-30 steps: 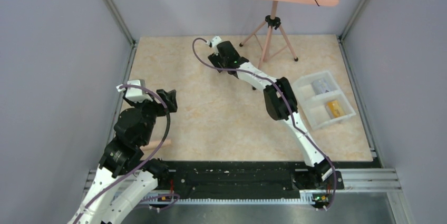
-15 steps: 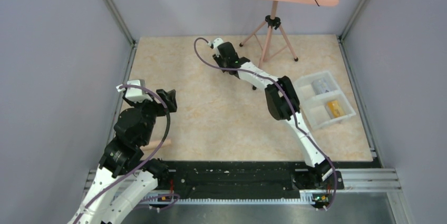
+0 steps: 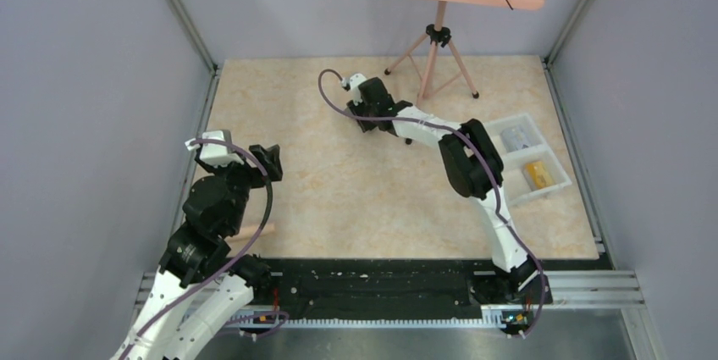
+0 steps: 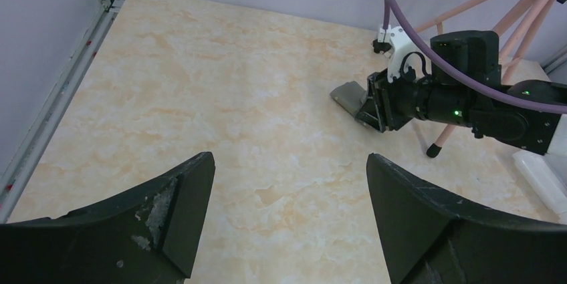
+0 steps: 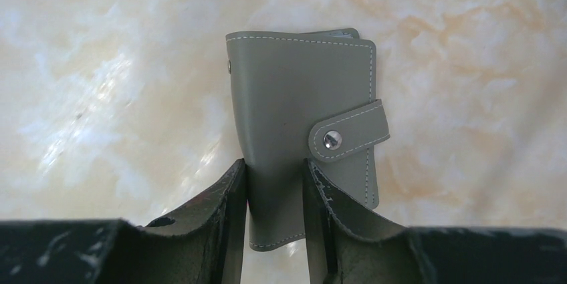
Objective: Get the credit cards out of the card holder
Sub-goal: Move the card holder to the center of the board.
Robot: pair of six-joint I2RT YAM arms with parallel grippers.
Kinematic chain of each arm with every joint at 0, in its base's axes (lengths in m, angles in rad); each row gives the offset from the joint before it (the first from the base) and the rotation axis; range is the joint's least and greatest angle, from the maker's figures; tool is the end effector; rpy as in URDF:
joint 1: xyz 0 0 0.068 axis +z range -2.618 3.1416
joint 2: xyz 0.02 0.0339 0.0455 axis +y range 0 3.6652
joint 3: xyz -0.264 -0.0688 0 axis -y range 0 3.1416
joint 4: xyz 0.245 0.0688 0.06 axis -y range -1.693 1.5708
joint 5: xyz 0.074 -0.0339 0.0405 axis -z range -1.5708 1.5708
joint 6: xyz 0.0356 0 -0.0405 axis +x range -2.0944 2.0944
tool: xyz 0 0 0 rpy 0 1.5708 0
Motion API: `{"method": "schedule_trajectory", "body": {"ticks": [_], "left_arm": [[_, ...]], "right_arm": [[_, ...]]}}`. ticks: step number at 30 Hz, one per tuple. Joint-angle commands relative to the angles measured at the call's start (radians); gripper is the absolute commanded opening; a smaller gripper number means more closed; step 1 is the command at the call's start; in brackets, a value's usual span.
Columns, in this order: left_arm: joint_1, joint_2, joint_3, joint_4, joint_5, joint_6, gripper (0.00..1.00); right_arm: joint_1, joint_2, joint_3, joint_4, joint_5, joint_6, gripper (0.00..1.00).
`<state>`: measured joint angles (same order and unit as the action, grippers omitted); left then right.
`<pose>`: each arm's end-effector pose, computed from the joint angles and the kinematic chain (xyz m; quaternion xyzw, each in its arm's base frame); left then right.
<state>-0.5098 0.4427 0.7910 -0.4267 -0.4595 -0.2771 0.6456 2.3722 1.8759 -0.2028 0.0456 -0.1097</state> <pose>0.0922 -0.0335 0.3583 -0.0706 0.7281 -0.0990 0.6746 0.4303 0.3221 0.1628 -0.3252 0.8460 0.0918 0.4125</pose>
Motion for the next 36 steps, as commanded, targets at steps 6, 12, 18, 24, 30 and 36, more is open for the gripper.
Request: {"method": "schedule_trajectory", "body": {"ticks": [6, 12, 18, 24, 30, 36], "left_arm": [[-0.003, -0.005, 0.002, 0.04, -0.021, 0.018, 0.89], [-0.002, -0.005, -0.001, 0.042, -0.017, 0.015, 0.89], [-0.002, 0.001, 0.002, 0.04, -0.015, 0.01, 0.89], [-0.003, 0.009, 0.0, 0.04, -0.009, 0.005, 0.89], [-0.002, 0.017, -0.002, 0.018, 0.044, -0.064, 0.89], [-0.001, 0.056, 0.024, -0.073, 0.19, -0.16, 0.88]], "right_arm": [[0.094, -0.185, -0.361, -0.006, -0.169, 0.248, 0.21], [0.153, -0.313, -0.53, 0.053, -0.172, 0.348, 0.21], [0.211, -0.458, -0.725, 0.131, -0.166, 0.465, 0.21], [0.305, -0.589, -0.854, 0.127, -0.092, 0.578, 0.19], [0.407, -0.693, -0.96, 0.077, 0.023, 0.713, 0.19], [0.452, -0.841, -1.089, -0.017, 0.144, 0.927, 0.23]]}}
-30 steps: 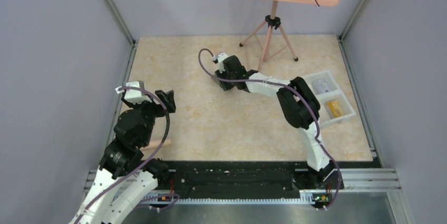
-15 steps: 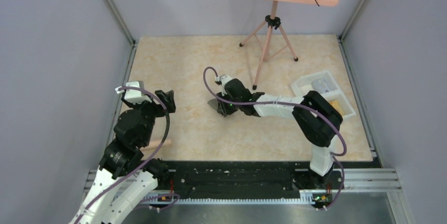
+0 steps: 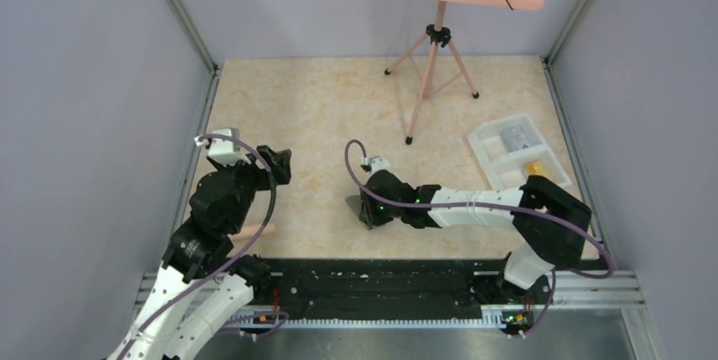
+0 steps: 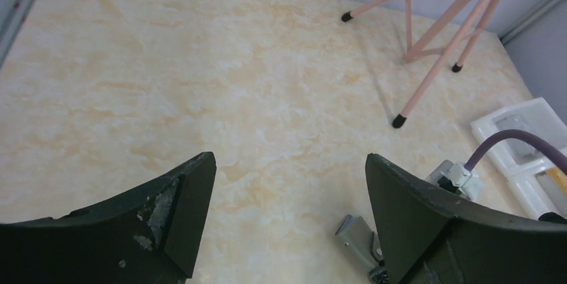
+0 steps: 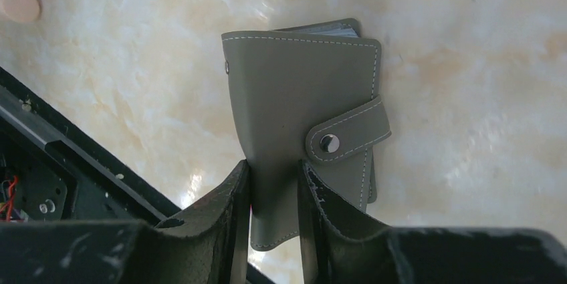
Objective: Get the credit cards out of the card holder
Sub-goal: Move the card holder to the center of the board, then open the card holder at the center of the board.
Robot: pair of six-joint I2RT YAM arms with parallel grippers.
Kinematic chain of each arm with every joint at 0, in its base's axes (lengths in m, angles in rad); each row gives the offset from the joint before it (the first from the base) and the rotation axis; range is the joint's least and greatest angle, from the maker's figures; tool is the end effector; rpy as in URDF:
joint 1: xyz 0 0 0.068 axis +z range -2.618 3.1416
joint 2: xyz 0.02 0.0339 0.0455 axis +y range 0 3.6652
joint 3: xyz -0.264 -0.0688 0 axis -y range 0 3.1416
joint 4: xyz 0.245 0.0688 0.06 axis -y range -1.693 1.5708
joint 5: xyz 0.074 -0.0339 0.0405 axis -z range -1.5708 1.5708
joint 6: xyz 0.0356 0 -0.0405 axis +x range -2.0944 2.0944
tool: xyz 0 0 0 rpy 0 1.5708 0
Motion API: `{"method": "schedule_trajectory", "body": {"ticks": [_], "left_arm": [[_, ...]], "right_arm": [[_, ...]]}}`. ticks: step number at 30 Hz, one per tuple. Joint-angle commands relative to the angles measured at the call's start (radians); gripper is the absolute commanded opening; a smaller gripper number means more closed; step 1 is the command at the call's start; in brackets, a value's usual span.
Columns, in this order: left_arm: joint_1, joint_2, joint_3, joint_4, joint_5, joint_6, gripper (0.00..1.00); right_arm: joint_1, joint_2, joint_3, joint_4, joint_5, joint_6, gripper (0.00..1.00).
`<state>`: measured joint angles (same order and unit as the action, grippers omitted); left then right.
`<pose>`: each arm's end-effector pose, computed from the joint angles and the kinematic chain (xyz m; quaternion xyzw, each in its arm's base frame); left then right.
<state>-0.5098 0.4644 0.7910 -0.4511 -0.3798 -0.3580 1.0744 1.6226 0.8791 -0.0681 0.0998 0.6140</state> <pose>0.0963 -0.0387 0.3539 -0.0687 0.7436 -0.1448 0.6491 0.1603 0.2884 0.1761 -0.1937 0.9074 0.2458 0.2805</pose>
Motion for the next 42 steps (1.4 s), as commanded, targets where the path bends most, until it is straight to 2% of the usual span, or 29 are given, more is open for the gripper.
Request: {"method": "schedule_trajectory", "body": {"ticks": [1, 6, 11, 15, 21, 38, 40, 42], "left_arm": [[-0.002, 0.046, 0.029, -0.064, 0.139, -0.09, 0.87], [-0.002, 0.125, 0.021, -0.084, 0.318, -0.159, 0.82], [-0.004, 0.188, -0.057, -0.021, 0.487, -0.236, 0.79], [-0.005, 0.21, -0.16, 0.089, 0.57, -0.322, 0.76], [-0.01, 0.248, -0.275, 0.181, 0.615, -0.401, 0.75], [-0.013, 0.292, -0.34, 0.212, 0.657, -0.428, 0.74], [-0.012, 0.292, -0.352, 0.221, 0.661, -0.439, 0.74], [-0.013, 0.294, -0.361, 0.23, 0.668, -0.444, 0.73]], "right_arm": [[0.039, -0.124, -0.106, -0.155, 0.102, 0.229, 0.27], [0.079, -0.288, -0.128, -0.135, 0.084, 0.268, 0.41], [0.072, -0.37, -0.143, -0.168, 0.16, 0.226, 0.49], [0.069, -0.354, -0.144, -0.163, 0.18, 0.17, 0.43], [0.071, -0.275, -0.138, -0.141, 0.154, 0.179, 0.36], [0.083, -0.099, -0.132, -0.131, 0.205, 0.191, 0.33], [0.084, -0.103, -0.141, -0.126, 0.208, 0.192, 0.28], [0.085, -0.119, -0.156, -0.111, 0.214, 0.196, 0.16]]}}
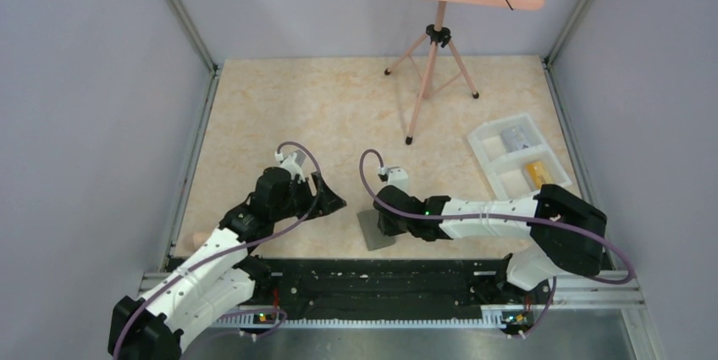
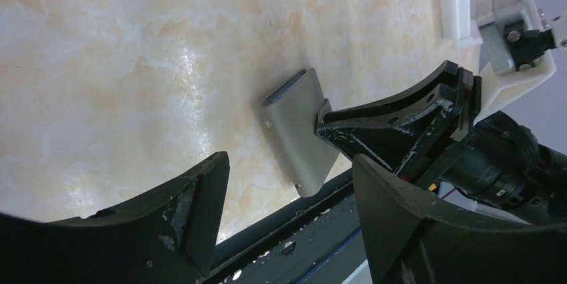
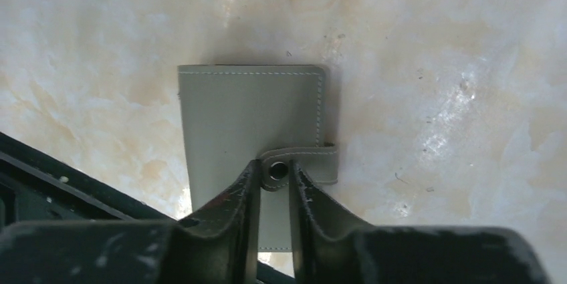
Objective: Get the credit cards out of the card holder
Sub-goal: Open the card holder at the center of the board.
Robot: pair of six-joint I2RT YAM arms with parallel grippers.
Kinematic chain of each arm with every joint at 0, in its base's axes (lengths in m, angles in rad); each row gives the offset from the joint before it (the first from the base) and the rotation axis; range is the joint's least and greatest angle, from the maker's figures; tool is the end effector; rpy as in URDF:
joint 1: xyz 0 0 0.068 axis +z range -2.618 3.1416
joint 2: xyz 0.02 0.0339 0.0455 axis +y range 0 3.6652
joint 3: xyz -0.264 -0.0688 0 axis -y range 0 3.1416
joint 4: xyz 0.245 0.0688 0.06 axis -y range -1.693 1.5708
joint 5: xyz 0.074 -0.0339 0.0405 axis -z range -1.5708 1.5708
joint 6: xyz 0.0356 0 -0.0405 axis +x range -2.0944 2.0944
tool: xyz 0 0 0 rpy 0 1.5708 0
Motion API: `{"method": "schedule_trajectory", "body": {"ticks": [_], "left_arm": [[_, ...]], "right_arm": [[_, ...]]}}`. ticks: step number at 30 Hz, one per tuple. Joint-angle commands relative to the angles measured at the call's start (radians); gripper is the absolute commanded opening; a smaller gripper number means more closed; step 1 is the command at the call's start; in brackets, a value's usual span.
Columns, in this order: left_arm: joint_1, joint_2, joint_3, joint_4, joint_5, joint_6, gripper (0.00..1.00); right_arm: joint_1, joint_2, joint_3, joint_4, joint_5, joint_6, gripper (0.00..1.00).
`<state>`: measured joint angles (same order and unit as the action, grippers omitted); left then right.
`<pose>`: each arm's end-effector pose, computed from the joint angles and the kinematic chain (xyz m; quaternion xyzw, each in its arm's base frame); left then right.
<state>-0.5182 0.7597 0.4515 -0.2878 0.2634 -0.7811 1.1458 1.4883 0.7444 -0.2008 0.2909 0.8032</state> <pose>0.1430 -0.0922 0.2173 -0.0538 0.8764 -0.3732 0.2995 0.1258 0.2532 0.1672 -0.1165 0.9352 0.1747 0.2852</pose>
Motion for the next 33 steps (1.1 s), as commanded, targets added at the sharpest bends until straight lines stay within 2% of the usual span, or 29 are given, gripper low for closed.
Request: {"method": "schedule_trajectory", "body": {"ticks": [1, 4, 17, 26, 33], "left_arm": [[-0.004, 0.001, -0.025, 0.073, 0.029, -0.022, 0.72], [-0.006, 0.017, -0.031, 0.091, 0.041, -0.024, 0.7], [-0.028, 0.117, -0.029, 0.145, 0.066, -0.029, 0.65], [-0.073, 0.18, 0.003, 0.193, 0.109, -0.008, 0.74], [-0.115, 0.224, 0.028, 0.236, 0.123, 0.01, 0.79]], "right_arm": [[0.015, 0.005, -0.03, 0.027, 0.026, 0.009, 0.11], [0.014, -0.029, -0.052, 0.046, 0.031, 0.018, 0.0], [0.015, -0.204, -0.117, 0.097, 0.032, 0.046, 0.0], [0.014, -0.459, -0.224, 0.252, 0.021, 0.043, 0.0], [0.014, -0.521, -0.264, 0.332, -0.022, 0.052, 0.0]]}}
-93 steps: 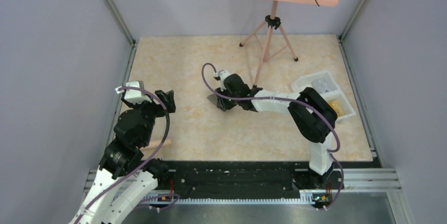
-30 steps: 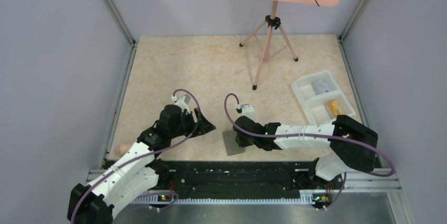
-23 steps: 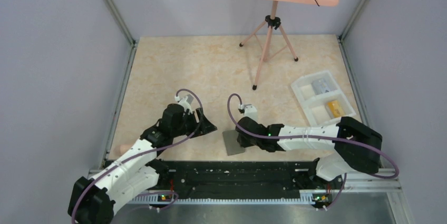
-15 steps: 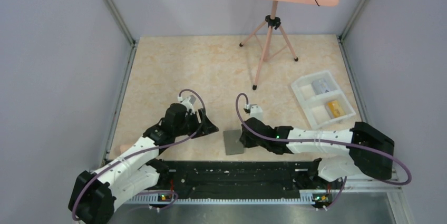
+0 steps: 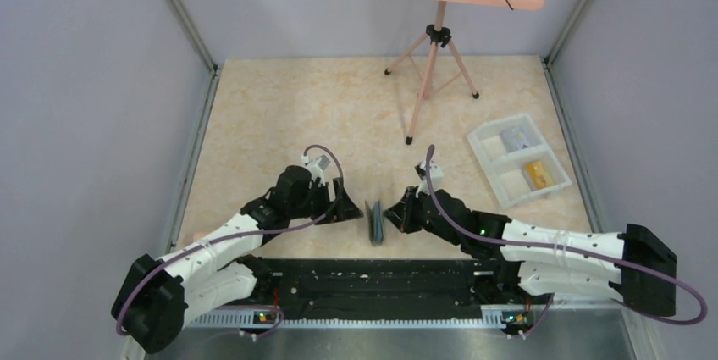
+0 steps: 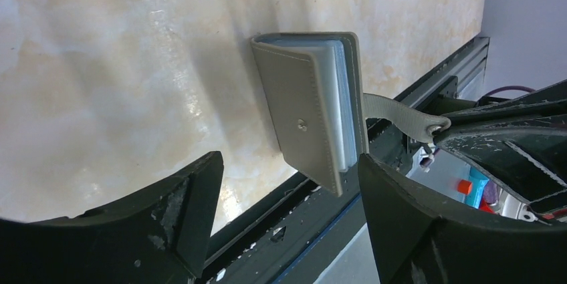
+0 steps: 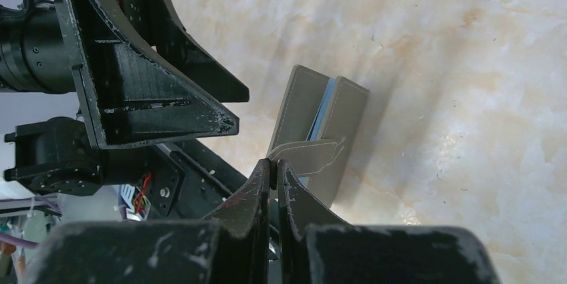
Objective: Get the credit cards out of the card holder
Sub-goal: Open the card holder at the center of the board.
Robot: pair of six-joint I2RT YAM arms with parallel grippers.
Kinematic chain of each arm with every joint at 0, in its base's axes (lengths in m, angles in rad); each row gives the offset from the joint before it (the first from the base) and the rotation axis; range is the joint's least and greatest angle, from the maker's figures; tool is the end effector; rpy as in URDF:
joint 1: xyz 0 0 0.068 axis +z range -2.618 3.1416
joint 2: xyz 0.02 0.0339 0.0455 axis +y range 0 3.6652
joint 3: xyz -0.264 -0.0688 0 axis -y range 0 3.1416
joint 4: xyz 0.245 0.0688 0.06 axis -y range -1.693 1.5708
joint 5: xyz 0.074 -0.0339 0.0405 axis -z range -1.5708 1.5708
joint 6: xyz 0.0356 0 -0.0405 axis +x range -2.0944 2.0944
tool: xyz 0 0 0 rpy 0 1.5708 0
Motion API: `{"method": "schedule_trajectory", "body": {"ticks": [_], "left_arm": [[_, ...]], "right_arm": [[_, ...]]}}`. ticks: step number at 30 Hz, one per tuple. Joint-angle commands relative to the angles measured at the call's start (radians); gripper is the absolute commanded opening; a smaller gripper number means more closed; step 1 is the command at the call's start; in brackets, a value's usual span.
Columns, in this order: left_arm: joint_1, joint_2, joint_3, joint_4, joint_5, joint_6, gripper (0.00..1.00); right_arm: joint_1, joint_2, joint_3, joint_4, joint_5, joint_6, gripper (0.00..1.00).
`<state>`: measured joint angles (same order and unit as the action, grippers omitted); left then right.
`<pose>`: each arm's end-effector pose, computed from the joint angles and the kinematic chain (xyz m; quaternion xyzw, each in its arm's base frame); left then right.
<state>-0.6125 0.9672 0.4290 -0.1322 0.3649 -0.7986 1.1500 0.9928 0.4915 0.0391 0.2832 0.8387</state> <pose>0.1525 -0.1227 0.1901 -0.0037 0.8889 -0.4018 0.2198 0.0974 0.1934 0.2213 -0.0571 0.8431 0.3715 0.3846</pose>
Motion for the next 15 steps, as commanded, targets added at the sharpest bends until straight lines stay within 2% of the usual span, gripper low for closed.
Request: {"method": "schedule_trajectory", "body": {"ticks": [1, 9, 15], "left_arm": [[-0.025, 0.024, 0.051, 0.081, 0.017, 0.028, 0.8], [-0.041, 0.099, 0.054, 0.093, 0.009, 0.055, 0.8], [-0.047, 0.134, 0.053, 0.106, 0.005, 0.058, 0.72]], "right_arm": [[0.01, -0.023, -0.011, 0.09, -0.013, 0.019, 0.0], [0.011, -0.021, -0.015, 0.07, 0.007, 0.028, 0.0], [0.011, -0.059, -0.028, 0.009, 0.06, 0.029, 0.0]]}}
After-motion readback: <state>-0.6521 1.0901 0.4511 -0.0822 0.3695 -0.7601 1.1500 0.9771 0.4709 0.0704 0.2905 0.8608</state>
